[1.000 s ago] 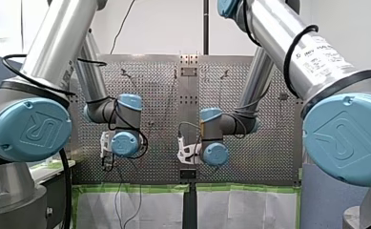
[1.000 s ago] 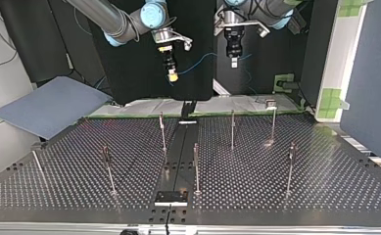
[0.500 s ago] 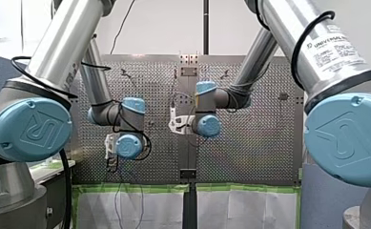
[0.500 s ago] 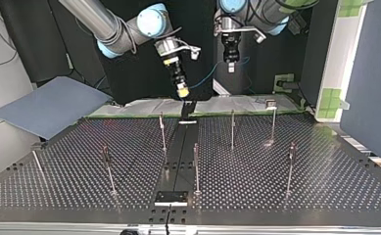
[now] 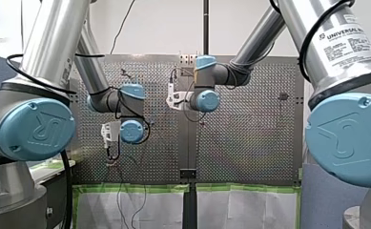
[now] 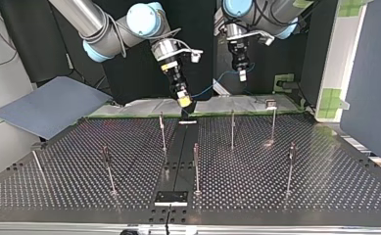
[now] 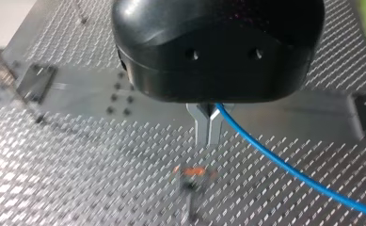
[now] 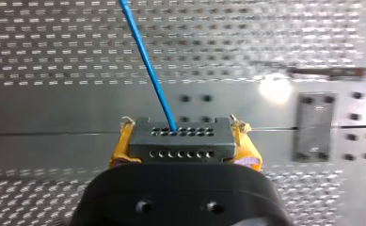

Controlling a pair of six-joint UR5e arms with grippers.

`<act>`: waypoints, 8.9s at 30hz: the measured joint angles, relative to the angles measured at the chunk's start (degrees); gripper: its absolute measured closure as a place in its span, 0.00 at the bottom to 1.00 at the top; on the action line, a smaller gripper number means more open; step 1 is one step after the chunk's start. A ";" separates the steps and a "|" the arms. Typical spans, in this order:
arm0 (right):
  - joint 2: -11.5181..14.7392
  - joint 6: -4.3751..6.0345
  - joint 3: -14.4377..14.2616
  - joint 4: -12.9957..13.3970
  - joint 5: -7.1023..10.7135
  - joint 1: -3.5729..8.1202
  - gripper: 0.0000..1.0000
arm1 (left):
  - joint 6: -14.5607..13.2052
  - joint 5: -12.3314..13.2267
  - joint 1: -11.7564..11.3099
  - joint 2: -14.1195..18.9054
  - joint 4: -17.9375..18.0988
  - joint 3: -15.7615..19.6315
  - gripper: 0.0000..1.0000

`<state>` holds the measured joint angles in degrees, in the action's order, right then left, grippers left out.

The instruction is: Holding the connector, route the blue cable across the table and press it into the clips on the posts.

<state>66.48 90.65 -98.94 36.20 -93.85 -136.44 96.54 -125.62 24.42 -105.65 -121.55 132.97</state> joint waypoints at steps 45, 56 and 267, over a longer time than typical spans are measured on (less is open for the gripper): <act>0.44 1.46 11.33 -22.98 3.09 -4.59 1.00 | 11.82 8.74 -13.59 20.70 -18.52 -3.33 1.00; 0.35 2.15 17.17 -28.54 3.98 -4.75 1.00 | 11.20 8.84 -14.66 22.71 -22.13 -4.28 1.00; -17.43 4.06 52.74 -34.62 -0.84 -6.52 1.00 | 28.71 49.78 -35.71 21.11 -31.92 -14.86 0.13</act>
<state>49.05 94.71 -46.19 1.58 -94.70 -142.96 125.25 -75.84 -11.29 -84.54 -153.47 118.11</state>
